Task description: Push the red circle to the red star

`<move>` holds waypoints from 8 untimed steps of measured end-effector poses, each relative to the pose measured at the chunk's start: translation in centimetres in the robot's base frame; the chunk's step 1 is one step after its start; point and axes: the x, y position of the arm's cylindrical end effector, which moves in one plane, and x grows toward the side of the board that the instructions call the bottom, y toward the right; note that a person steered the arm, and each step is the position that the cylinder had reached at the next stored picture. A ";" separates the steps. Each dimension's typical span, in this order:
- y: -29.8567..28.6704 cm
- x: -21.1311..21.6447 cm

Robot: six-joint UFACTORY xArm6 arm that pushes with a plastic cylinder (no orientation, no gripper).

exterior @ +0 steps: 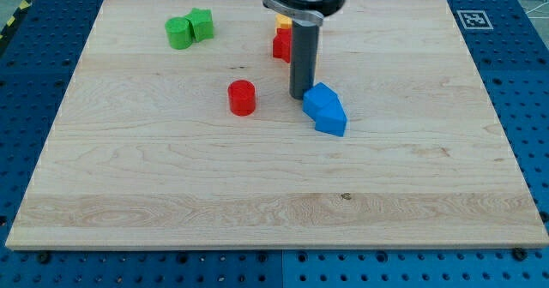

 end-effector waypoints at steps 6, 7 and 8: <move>-8.8 5.0; -10.5 1.7; -10.0 -2.0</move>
